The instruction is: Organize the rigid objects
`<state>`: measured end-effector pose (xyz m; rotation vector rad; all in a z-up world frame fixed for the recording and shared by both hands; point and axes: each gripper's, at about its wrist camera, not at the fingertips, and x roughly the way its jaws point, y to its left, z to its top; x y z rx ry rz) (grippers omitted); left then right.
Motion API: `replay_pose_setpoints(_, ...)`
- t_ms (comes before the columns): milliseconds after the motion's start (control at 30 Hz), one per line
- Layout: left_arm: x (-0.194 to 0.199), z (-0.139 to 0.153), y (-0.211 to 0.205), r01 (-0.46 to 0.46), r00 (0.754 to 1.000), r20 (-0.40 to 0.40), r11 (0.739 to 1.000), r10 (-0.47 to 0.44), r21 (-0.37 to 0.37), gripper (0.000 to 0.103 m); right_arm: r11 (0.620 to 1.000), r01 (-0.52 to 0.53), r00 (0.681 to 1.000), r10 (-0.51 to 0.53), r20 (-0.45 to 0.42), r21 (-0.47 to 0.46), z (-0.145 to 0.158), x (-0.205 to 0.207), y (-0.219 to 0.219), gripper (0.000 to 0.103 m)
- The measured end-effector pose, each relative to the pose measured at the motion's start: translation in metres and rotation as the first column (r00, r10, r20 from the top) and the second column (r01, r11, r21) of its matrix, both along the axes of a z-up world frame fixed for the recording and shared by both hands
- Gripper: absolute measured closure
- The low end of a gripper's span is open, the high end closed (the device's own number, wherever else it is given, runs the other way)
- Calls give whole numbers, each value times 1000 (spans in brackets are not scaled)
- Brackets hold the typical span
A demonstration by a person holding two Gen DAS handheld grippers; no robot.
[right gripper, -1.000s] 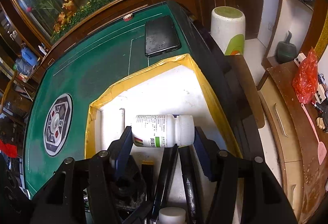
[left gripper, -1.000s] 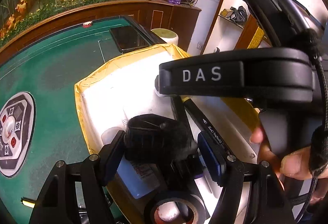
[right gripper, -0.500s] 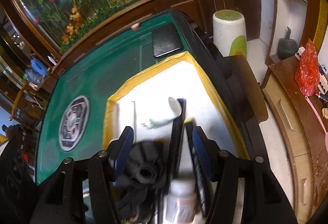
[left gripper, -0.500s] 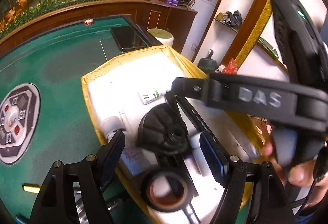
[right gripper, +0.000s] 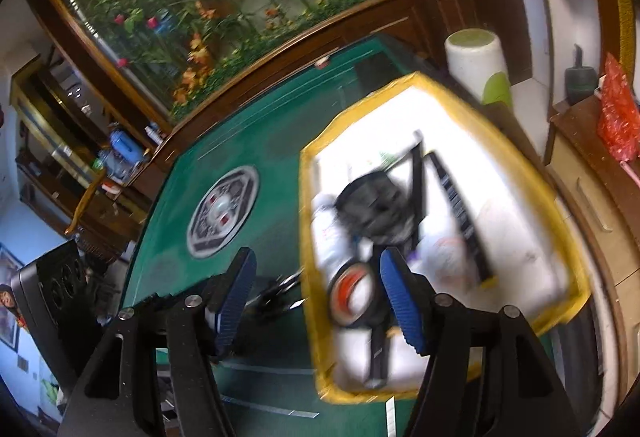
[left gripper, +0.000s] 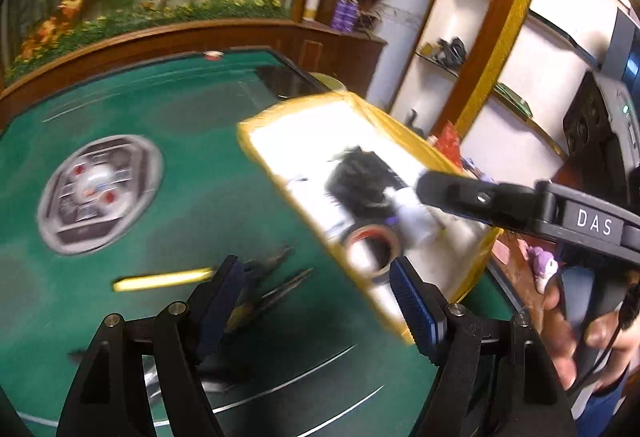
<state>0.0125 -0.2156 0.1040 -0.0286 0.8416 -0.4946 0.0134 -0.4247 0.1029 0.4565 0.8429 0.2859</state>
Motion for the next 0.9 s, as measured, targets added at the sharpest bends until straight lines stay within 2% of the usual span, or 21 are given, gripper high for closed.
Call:
replay_pose_setpoints(200, -11, -10, 87, -124, 992, 1, 992, 124, -6, 24, 988, -149, 987, 151, -55, 48, -16, -10, 56, 39)
replay_pose_setpoints(400, -15, -27, 164, -266, 964, -7, 963, 266, -35, 24, 963, -267, 951, 270, -148, 38, -41, -6, 120, 39)
replay_pose_setpoints(533, -12, -37, 186, -305, 952, -28, 950, 303, -66, 23, 958, -286, 939, 280, -199, 0, -53, 6, 142, 39)
replay_pose_setpoints(767, -6, -48, 205, -321, 947, -40, 941, 319, -103, 24, 958, -270, 939, 240, -244, -94, -67, 35, 162, 39)
replay_pose_setpoints(900, -4, -51, 216, -339, 941, -46, 932, 336, -128, 24, 934, -308, 934, 261, -242, -182, -68, 55, 186, 39)
